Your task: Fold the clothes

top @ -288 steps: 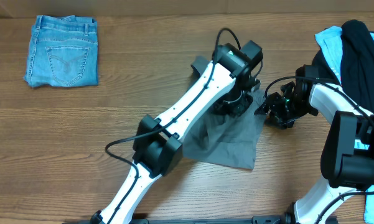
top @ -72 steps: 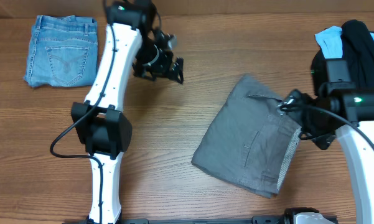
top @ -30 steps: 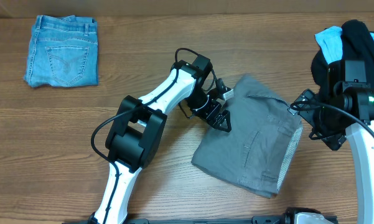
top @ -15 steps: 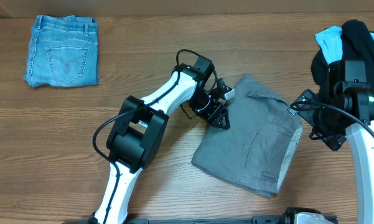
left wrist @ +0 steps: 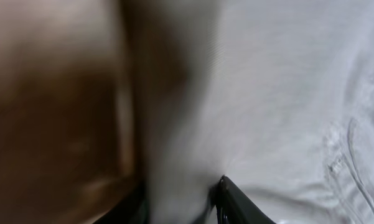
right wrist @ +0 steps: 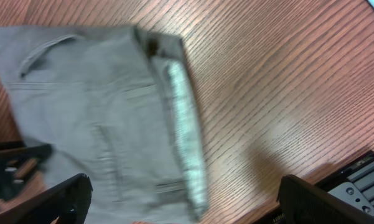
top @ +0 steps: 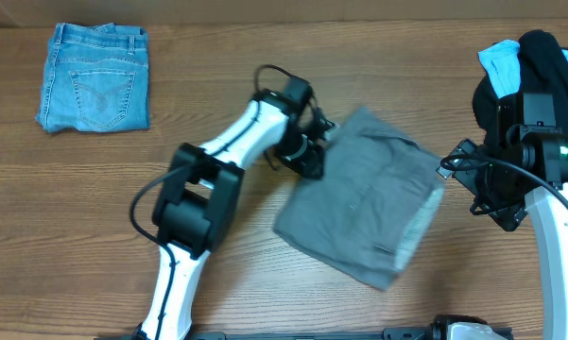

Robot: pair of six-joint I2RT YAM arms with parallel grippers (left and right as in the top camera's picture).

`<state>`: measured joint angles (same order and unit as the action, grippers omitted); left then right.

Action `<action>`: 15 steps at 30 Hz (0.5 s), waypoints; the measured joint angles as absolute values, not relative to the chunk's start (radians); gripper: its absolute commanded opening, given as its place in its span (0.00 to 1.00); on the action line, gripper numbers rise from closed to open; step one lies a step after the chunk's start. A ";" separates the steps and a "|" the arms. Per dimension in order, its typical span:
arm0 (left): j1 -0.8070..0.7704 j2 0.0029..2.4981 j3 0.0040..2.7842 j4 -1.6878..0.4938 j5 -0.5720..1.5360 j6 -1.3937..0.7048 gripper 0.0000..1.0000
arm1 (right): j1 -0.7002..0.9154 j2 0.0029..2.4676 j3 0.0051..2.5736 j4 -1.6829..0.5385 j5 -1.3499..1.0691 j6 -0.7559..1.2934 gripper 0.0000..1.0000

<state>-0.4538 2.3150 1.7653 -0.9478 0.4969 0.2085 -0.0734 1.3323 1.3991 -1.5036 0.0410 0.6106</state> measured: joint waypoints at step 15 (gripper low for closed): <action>-0.075 2.326 2.038 -1.104 0.315 0.208 0.79 | -0.073 1.332 1.399 -1.496 0.041 0.602 1.00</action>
